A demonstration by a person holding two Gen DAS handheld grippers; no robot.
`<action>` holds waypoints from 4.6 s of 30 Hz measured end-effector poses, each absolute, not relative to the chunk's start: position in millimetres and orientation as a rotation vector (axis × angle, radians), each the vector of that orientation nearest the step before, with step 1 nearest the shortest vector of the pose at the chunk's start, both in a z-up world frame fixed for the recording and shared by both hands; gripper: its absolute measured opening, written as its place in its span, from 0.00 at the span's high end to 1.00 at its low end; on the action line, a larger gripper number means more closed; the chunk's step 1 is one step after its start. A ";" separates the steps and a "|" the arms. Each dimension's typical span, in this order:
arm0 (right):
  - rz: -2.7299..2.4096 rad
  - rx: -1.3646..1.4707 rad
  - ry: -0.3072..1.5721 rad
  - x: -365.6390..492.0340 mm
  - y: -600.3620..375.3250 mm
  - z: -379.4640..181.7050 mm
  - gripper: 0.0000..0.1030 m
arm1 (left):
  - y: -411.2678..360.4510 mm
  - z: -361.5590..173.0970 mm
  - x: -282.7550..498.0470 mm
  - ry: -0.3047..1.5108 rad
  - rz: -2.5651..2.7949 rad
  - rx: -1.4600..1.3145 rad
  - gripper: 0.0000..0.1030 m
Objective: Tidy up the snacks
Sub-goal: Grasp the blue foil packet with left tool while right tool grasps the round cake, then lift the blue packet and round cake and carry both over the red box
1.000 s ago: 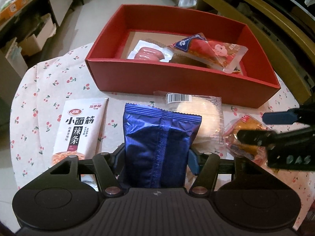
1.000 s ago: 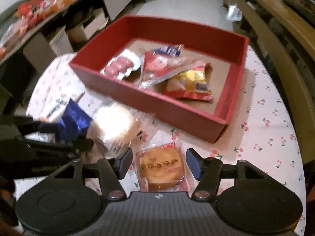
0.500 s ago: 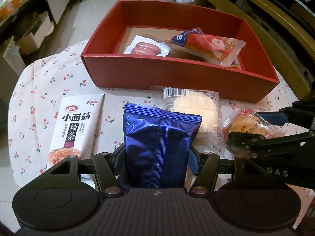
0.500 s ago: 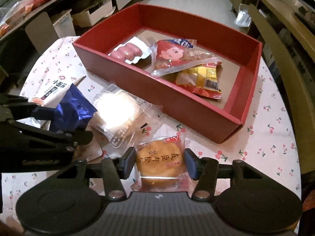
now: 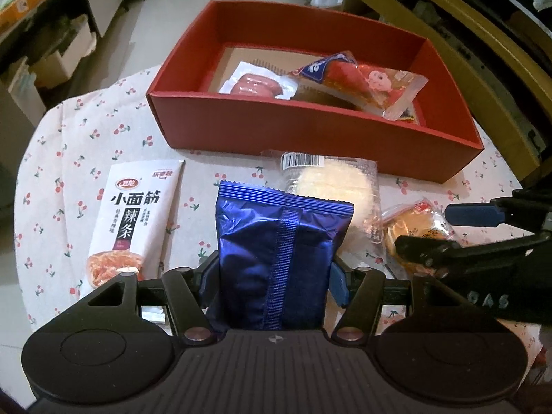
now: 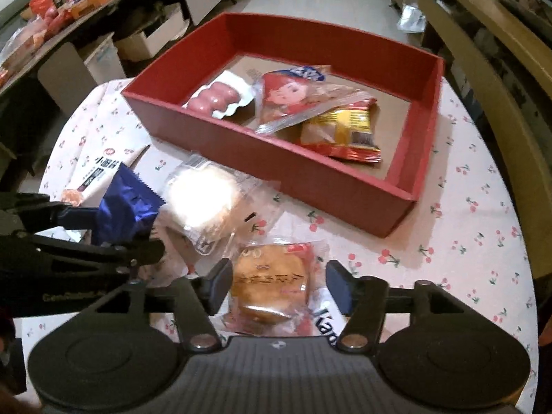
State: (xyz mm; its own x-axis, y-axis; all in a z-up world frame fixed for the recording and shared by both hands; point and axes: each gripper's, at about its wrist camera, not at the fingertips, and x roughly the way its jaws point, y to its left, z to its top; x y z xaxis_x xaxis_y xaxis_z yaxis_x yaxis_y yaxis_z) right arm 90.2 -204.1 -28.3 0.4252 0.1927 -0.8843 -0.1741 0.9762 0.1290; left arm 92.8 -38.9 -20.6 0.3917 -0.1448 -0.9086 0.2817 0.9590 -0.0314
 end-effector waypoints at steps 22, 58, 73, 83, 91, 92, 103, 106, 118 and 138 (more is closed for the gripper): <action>0.201 -0.081 1.031 76.4 -193.4 -16.0 0.40 | -36.2 -18.6 87.5 1.147 -0.285 0.135 0.34; 0.135 0.045 0.896 54.2 -208.1 19.4 0.40 | -45.1 16.3 87.4 1.051 -0.308 0.085 0.35; 0.116 0.080 0.839 61.6 -213.3 34.0 0.40 | -49.5 33.6 98.1 0.992 -0.292 0.078 0.36; 0.102 0.119 0.798 75.0 -218.6 44.7 0.40 | -51.8 46.5 111.6 0.955 -0.283 0.069 0.36; 0.077 0.146 0.780 87.8 -219.7 47.5 0.40 | -54.2 50.0 123.8 0.942 -0.264 0.059 0.37; 0.074 0.148 0.777 89.0 -219.9 47.8 0.40 | -54.5 50.7 124.9 0.940 -0.261 0.059 0.37; 0.054 0.175 0.750 106.2 -222.9 49.8 0.40 | -58.1 56.8 139.3 0.912 -0.235 0.059 0.37; 0.051 0.174 0.745 110.7 -222.2 50.0 0.40 | -58.5 57.5 143.1 0.907 -0.227 0.061 0.38; 0.032 0.192 0.728 127.4 -227.9 48.6 0.40 | -67.6 59.7 156.6 0.877 -0.209 0.086 0.38; -0.004 0.178 0.769 167.0 -234.6 22.3 0.40 | -83.9 32.7 192.3 0.898 -0.179 0.131 0.38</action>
State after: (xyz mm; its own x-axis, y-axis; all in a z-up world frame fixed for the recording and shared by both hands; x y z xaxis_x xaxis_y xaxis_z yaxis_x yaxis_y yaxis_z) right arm 167.0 -234.6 22.3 0.7193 0.0617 -0.6919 0.0681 0.9850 0.1587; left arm 192.3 -83.9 32.7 0.6099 -0.0997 -0.7862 0.2090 0.9772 0.0383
